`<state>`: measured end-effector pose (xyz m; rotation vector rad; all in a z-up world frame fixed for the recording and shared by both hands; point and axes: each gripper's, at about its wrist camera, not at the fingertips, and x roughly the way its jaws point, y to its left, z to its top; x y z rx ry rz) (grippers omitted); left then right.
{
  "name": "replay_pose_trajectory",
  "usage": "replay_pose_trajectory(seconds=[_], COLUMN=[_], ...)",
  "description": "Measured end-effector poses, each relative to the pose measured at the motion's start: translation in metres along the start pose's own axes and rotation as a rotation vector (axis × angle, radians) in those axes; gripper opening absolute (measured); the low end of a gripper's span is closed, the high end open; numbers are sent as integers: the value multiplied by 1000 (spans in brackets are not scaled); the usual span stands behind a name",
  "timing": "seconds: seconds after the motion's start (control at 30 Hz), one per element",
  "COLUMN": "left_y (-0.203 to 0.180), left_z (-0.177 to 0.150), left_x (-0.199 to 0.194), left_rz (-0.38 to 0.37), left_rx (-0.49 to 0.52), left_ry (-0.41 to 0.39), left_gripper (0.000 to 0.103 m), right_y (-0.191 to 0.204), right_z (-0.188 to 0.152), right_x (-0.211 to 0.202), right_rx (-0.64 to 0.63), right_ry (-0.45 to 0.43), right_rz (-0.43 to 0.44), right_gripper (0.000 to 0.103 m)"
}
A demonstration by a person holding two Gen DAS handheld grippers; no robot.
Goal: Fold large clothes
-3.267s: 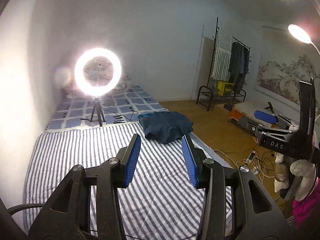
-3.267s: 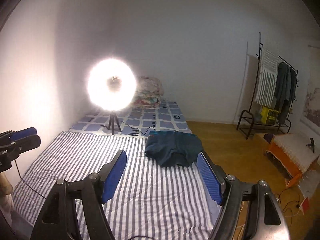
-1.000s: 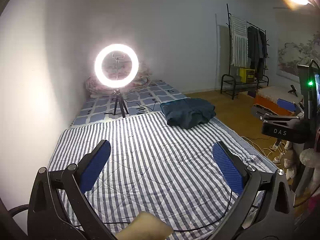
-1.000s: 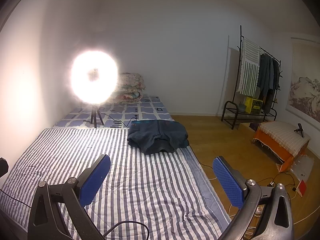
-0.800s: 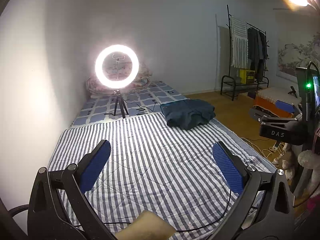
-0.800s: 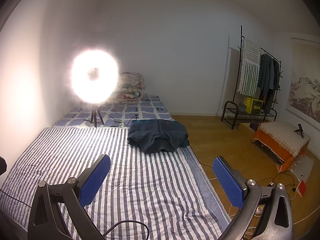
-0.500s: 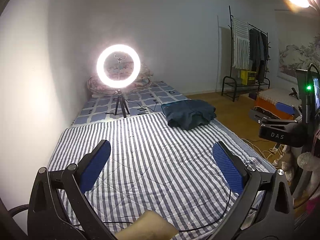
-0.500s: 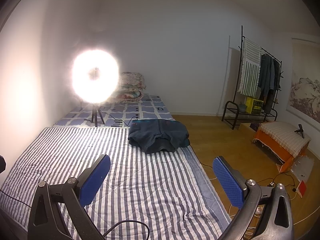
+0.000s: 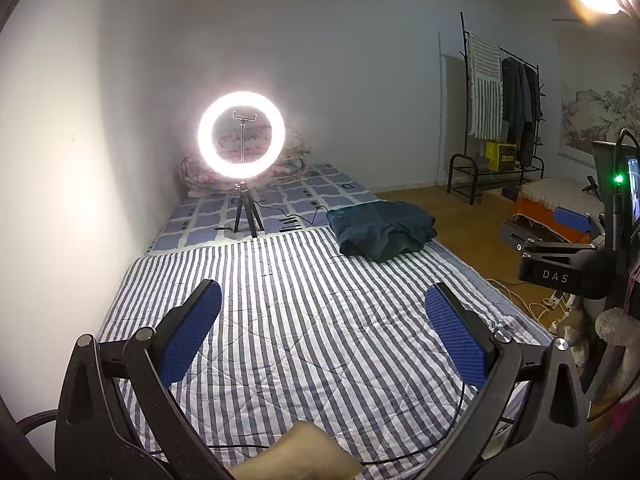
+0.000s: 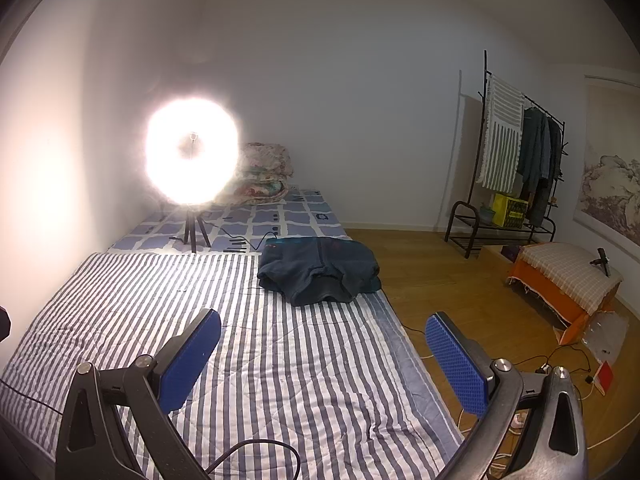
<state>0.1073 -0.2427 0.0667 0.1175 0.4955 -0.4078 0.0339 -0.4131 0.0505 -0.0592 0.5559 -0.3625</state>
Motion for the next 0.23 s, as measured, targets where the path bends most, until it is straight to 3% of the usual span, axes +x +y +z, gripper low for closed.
replay_pose_trajectory(seconds=[0.23], left_y=[1], left_z=[-2], left_x=[-1], left_rz=[13], left_rx=[-2], left_ry=[-10], left_gripper=[103], right_y=[-1], right_z=[-1], right_x=[2], right_rx=[-2], right_ry=[6], right_rz=[2], right_gripper=[103])
